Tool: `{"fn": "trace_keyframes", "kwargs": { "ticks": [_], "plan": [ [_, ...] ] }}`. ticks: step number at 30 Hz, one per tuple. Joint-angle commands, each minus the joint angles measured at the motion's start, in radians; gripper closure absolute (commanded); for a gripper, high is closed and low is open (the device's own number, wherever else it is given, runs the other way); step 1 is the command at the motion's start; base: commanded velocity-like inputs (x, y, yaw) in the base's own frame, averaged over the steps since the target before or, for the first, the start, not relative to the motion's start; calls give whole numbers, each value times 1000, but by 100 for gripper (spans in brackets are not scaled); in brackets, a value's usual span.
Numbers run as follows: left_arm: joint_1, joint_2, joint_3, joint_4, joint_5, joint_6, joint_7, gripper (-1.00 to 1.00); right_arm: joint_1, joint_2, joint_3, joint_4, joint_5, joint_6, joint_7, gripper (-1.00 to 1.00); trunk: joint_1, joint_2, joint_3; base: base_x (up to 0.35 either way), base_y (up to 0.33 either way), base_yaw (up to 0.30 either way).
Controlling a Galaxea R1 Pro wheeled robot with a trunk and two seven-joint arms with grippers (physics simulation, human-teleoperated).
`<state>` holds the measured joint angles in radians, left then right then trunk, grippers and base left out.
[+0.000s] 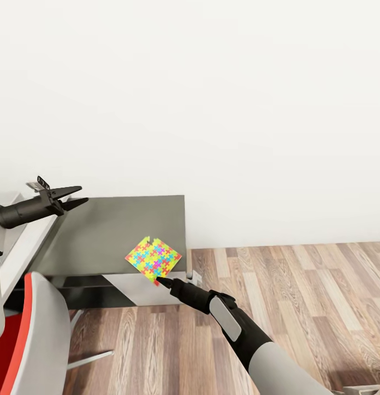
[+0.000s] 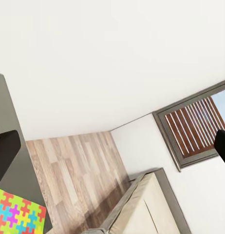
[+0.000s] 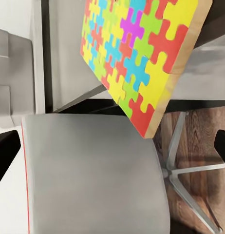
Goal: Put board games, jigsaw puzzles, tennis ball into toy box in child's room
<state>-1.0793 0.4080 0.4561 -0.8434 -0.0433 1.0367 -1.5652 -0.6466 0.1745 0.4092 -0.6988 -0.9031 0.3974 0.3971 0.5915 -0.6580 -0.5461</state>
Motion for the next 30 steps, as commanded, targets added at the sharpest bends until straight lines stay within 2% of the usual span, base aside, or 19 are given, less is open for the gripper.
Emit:
{"fn": "trace_keyframes", "kwargs": {
  "ticks": [1,30],
  "plan": [
    [-1,0,1,0,-5,11,-6,-100,-1,0,1,0,-7,5,0,-100,0,-1,-1,112,58,0],
    [-1,0,1,0,-4,11,-6,-100,-1,0,1,-1,-7,5,0,-100,0,-1,-1,17,7,0]
  ]
}}
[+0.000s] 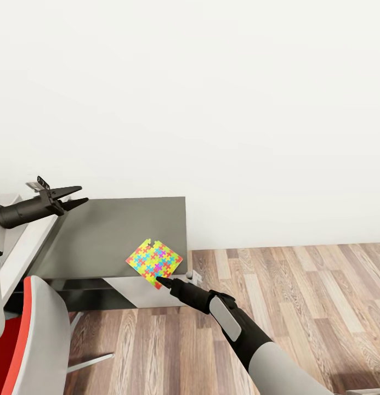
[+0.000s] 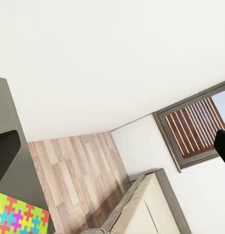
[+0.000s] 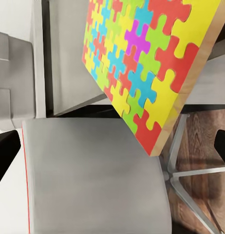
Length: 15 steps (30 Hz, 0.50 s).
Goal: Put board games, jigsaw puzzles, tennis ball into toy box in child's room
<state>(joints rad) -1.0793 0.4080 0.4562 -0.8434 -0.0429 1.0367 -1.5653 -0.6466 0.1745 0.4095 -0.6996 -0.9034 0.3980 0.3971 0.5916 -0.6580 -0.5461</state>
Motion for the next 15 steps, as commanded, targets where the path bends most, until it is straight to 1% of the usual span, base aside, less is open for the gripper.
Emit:
{"fn": "trace_keyframes", "kwargs": {
  "ticks": [1,5,15],
  "plan": [
    [-1,0,1,0,-5,11,-6,-100,-1,0,0,0,-7,4,0,-100,0,-1,-1,0,0,0],
    [-1,0,2,0,-5,11,-6,-100,-1,0,0,0,-7,5,0,-100,0,-1,-1,0,0,0],
    [-1,0,2,0,-2,11,-6,-100,-1,0,0,0,-7,4,0,-100,39,-71,-32,0,0,0]
  ]
}}
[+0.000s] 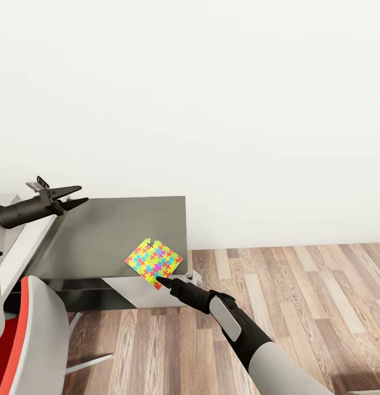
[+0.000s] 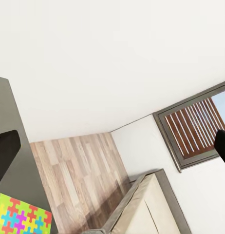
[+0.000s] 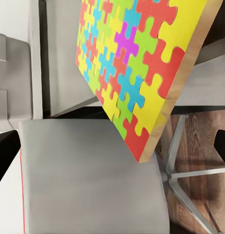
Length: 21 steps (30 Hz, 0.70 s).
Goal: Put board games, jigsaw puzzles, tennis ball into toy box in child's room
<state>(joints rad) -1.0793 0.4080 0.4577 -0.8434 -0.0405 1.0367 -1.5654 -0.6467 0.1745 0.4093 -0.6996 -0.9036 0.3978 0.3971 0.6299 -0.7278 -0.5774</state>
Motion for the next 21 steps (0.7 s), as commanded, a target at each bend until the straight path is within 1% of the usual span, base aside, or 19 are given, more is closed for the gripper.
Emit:
{"fn": "trace_keyframes", "kwargs": {
  "ticks": [1,4,15,21],
  "plan": [
    [-1,0,1,0,-4,11,-5,-100,-1,0,0,0,-7,4,0,-100,0,-1,-1,0,0,0],
    [-1,0,1,0,-2,11,-5,-100,-1,0,1,0,-7,4,0,-100,0,-1,-1,0,0,0],
    [1,0,1,0,-1,11,-5,-100,-1,0,2,0,-6,4,0,-100,42,-78,-35,0,0,0],
    [1,0,1,0,-1,11,-5,-100,-1,0,2,0,-6,4,0,-100,42,-78,-35,0,0,0]
  ]
}}
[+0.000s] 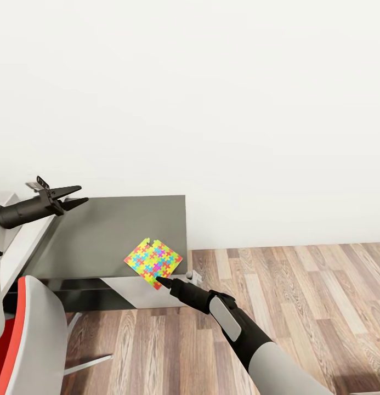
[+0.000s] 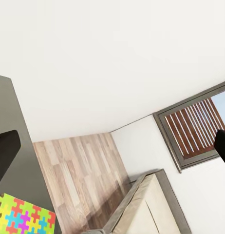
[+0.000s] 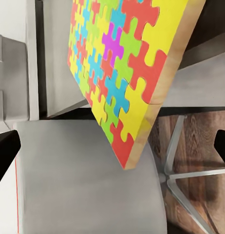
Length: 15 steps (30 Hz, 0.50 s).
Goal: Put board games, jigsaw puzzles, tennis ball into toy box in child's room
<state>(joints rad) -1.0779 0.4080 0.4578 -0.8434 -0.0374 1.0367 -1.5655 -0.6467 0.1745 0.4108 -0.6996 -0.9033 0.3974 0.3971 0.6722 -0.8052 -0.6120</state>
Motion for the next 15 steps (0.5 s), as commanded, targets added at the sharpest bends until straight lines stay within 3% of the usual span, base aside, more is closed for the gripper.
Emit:
{"fn": "trace_keyframes", "kwargs": {
  "ticks": [1,15],
  "plan": [
    [-1,0,1,0,-4,11,-5,-100,-1,0,0,0,-6,5,0,-100,0,-1,-1,5,0,0],
    [0,0,9,-2,-4,11,-5,-100,-1,0,0,0,-6,5,0,-100,0,-1,-1,47,0,0]
  ]
}}
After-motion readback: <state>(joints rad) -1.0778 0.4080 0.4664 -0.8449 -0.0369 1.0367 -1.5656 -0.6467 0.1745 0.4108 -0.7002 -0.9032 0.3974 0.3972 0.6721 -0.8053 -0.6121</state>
